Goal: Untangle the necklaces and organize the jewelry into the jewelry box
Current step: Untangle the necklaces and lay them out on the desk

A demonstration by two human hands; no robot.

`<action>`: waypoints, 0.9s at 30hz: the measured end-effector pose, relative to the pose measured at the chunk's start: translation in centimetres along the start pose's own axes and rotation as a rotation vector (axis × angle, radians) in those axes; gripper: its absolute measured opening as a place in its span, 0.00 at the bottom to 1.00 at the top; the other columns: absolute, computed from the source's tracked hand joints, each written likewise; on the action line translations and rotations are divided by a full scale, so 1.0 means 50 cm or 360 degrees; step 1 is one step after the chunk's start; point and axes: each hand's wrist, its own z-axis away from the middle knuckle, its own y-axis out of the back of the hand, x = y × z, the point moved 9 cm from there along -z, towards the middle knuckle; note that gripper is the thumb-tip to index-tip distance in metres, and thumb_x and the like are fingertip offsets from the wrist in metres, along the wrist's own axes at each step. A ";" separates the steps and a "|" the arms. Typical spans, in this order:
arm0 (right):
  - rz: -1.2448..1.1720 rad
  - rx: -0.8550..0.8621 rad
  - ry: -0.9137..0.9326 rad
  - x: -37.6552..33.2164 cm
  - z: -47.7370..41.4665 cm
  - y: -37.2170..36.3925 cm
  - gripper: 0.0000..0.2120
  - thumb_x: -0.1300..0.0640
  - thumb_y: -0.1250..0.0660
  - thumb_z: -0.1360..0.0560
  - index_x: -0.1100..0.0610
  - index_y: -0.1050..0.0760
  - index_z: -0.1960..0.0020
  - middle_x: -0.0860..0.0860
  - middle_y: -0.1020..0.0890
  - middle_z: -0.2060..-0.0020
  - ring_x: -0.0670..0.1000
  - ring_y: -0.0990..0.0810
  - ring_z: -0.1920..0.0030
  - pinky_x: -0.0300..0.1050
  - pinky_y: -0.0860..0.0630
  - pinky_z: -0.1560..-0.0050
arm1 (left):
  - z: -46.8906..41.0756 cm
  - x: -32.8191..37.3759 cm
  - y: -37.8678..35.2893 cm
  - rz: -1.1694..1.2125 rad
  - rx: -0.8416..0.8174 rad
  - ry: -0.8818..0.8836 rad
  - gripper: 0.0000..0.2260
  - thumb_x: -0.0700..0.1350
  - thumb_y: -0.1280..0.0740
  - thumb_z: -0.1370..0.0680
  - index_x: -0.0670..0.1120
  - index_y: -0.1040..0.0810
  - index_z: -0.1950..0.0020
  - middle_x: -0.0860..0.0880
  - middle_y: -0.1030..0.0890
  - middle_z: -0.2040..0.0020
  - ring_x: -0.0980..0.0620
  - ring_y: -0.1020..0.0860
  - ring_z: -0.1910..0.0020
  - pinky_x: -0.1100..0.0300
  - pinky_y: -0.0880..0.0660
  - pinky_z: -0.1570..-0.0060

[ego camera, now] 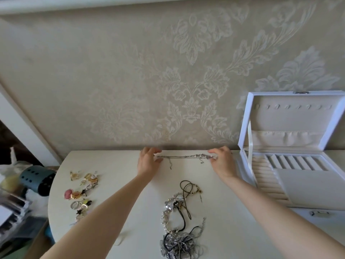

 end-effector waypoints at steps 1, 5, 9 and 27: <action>-0.0020 0.0015 0.0025 -0.010 0.014 0.006 0.13 0.65 0.33 0.27 0.54 0.20 0.45 0.51 0.27 0.48 0.54 0.24 0.47 0.41 0.31 0.53 | 0.019 0.015 0.008 0.0029 0.0010 -0.0049 0.09 0.42 0.30 0.26 0.47 0.21 0.46 0.48 0.25 0.46 0.48 0.26 0.47 0.54 0.27 0.48; -0.0120 -0.0231 0.0232 -0.071 0.083 -0.002 0.13 0.65 0.33 0.29 0.49 0.19 0.52 0.44 0.26 0.54 0.45 0.25 0.61 0.40 0.30 0.55 | 0.114 0.083 0.021 0.0217 -0.0203 -0.0205 0.05 0.44 0.29 0.26 0.48 0.25 0.54 0.52 0.23 0.57 0.54 0.24 0.58 0.63 0.27 0.58; -0.0013 -0.0536 0.0377 -0.107 0.154 -0.027 0.08 0.57 0.30 0.29 0.47 0.20 0.53 0.44 0.25 0.56 0.43 0.26 0.59 0.39 0.31 0.57 | 0.204 0.127 -0.010 0.0227 -0.0712 -0.0349 0.08 0.49 0.29 0.26 0.48 0.26 0.54 0.53 0.22 0.58 0.55 0.24 0.58 0.64 0.27 0.56; 0.0320 -0.0534 0.0112 -0.042 0.192 0.022 0.05 0.59 0.37 0.27 0.51 0.26 0.60 0.46 0.24 0.57 0.49 0.24 0.53 0.42 0.28 0.56 | 0.252 0.085 0.010 0.0046 -0.0609 -0.0253 0.14 0.51 0.26 0.30 0.51 0.30 0.56 0.53 0.23 0.58 0.54 0.25 0.59 0.60 0.28 0.57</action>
